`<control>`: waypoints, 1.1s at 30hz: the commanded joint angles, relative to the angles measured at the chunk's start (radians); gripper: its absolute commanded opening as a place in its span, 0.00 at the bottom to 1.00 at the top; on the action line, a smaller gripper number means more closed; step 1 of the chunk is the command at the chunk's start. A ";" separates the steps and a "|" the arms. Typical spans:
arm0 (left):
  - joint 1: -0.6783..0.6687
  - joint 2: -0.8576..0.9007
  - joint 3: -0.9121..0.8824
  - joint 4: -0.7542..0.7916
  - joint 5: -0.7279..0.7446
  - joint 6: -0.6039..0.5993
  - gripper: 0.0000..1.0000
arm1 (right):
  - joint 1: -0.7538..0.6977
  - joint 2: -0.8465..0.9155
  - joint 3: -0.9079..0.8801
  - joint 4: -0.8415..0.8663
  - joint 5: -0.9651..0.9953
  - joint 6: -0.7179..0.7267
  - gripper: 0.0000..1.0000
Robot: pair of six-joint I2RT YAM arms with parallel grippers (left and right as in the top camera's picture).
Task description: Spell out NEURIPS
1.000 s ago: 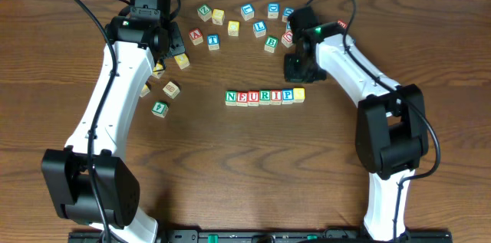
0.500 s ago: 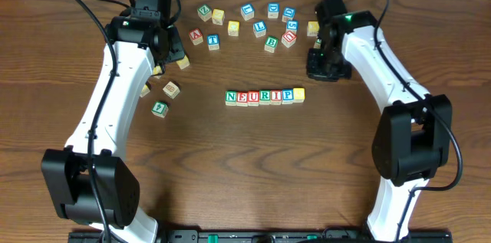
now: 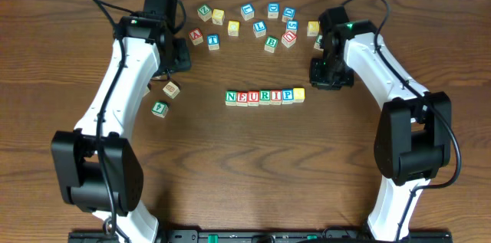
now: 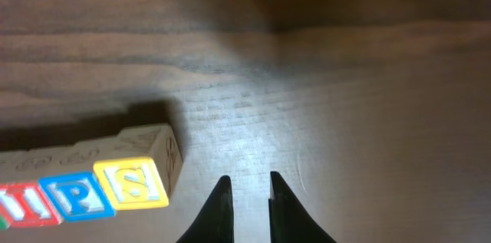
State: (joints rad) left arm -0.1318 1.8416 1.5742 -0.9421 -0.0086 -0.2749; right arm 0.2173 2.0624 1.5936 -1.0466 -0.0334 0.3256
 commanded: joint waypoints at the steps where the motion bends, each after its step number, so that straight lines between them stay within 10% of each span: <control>1: 0.002 0.020 -0.015 -0.025 0.028 0.020 0.45 | 0.000 -0.015 -0.049 0.047 -0.051 -0.043 0.11; 33: 0.002 0.031 -0.047 0.009 0.076 0.020 0.45 | 0.056 -0.014 -0.138 0.351 -0.126 -0.088 0.19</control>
State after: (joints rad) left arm -0.1318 1.8591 1.5307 -0.9333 0.0692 -0.2642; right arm 0.2581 2.0624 1.4628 -0.7029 -0.1600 0.2508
